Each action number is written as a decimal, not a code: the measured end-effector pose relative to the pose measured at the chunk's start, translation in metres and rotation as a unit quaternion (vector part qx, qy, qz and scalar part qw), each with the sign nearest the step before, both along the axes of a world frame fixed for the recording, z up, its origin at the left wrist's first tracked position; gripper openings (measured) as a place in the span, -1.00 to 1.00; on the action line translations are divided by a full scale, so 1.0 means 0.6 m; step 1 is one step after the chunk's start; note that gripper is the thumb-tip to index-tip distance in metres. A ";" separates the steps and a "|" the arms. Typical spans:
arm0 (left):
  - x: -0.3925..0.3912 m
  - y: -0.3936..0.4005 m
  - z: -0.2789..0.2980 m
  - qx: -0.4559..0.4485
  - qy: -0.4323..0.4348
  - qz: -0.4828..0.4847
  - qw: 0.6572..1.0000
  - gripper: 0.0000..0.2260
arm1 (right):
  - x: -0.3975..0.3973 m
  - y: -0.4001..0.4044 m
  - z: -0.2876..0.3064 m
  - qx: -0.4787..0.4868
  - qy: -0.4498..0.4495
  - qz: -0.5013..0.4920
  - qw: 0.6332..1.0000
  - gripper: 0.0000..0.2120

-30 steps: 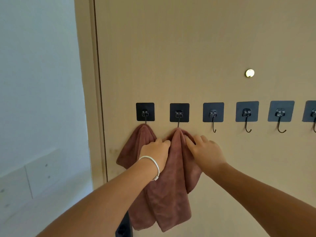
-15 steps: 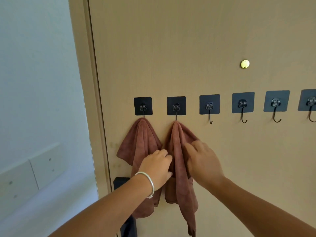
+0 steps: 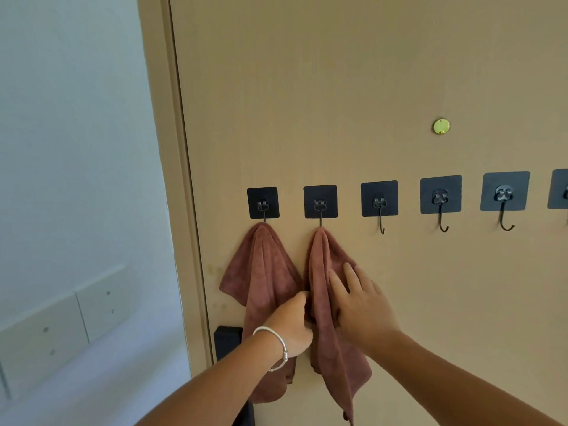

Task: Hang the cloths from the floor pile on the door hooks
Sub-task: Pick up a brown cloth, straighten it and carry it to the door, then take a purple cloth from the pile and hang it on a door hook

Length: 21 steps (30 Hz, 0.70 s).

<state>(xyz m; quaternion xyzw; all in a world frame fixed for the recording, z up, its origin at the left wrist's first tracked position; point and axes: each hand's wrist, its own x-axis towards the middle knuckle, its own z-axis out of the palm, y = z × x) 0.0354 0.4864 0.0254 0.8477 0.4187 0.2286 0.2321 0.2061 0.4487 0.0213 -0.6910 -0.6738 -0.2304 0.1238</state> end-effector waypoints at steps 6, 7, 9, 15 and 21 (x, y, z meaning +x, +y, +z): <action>-0.031 -0.019 -0.006 0.157 0.000 0.100 0.983 -0.47 | -0.012 -0.009 -0.006 0.008 -0.004 0.024 1.000 -0.32; -0.034 -0.022 -0.001 0.191 -0.010 0.109 0.975 -0.47 | -0.008 -0.014 -0.006 0.010 -0.005 0.024 1.000 -0.32; -0.033 -0.028 0.014 0.256 -0.011 0.113 0.960 -0.50 | 0.002 -0.022 -0.003 0.015 -0.004 0.027 1.000 -0.31; 0.017 -0.054 0.068 0.409 0.052 0.090 0.906 -0.54 | 0.042 -0.059 0.026 0.049 0.053 0.037 0.997 -0.34; 0.123 -0.095 0.100 0.433 0.106 0.025 0.895 -0.54 | 0.124 -0.147 0.051 0.089 0.107 -0.027 0.990 -0.34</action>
